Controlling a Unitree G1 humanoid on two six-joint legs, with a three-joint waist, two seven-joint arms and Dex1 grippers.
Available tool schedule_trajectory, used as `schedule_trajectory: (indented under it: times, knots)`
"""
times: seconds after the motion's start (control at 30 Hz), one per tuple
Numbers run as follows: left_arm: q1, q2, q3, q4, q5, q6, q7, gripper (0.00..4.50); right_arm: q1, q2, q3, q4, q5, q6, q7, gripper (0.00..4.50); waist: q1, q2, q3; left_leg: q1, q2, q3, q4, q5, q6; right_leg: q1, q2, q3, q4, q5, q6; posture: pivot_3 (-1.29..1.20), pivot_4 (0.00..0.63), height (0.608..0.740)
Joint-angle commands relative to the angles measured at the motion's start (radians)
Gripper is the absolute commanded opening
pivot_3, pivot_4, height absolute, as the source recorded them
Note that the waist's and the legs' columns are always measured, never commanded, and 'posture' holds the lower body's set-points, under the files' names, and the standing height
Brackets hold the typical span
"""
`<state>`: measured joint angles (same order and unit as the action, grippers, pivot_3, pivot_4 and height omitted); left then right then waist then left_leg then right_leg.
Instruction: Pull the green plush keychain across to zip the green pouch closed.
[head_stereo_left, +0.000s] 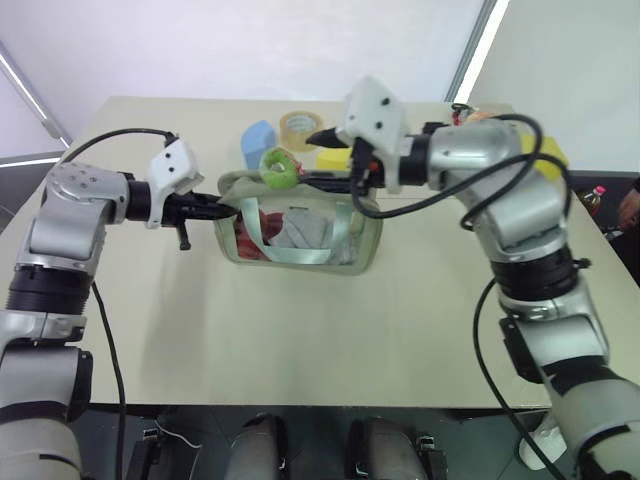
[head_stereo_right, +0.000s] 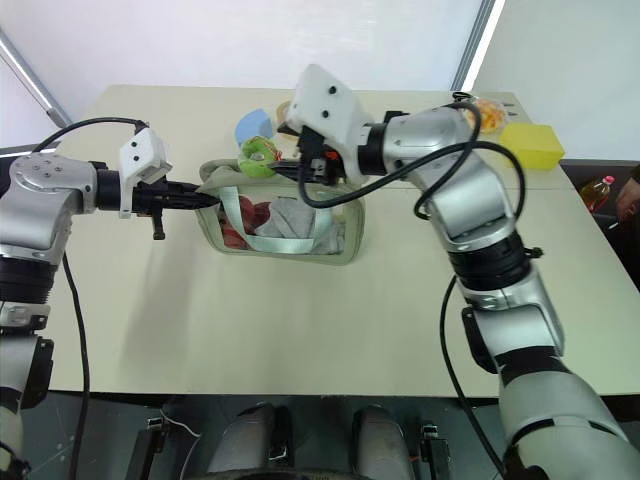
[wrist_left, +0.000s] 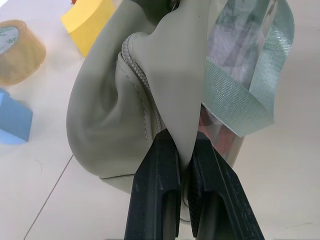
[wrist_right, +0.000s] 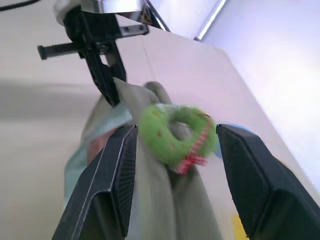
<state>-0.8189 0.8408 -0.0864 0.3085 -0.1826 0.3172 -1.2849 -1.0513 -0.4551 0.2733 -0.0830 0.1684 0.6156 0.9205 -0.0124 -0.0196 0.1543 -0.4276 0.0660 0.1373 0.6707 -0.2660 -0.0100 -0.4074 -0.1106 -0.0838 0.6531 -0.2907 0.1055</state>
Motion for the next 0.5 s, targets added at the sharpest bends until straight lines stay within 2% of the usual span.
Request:
schedule_trajectory:
  times: [0.03,0.5]
  knots:
    - [-0.010,0.012,0.009,-0.029,0.003,-0.002,-0.002,0.00,-0.021,0.031,0.021,0.017,-0.021,-0.052,-0.008,2.58,-0.001,0.000,0.000,0.000,0.000,0.000,0.000,0.000,0.000,0.000,0.000,0.000,0.000,0.000,0.000,0.00,0.150,0.740]
    - [-0.011,-0.006,0.011,-0.053,-0.011,0.015,0.005,0.00,-0.048,0.106,0.100,0.173,-0.133,-0.198,-0.017,2.58,-0.002,0.000,0.000,0.000,0.000,0.000,0.000,0.000,0.000,0.000,0.000,0.000,0.000,0.000,0.000,0.00,0.150,0.740]
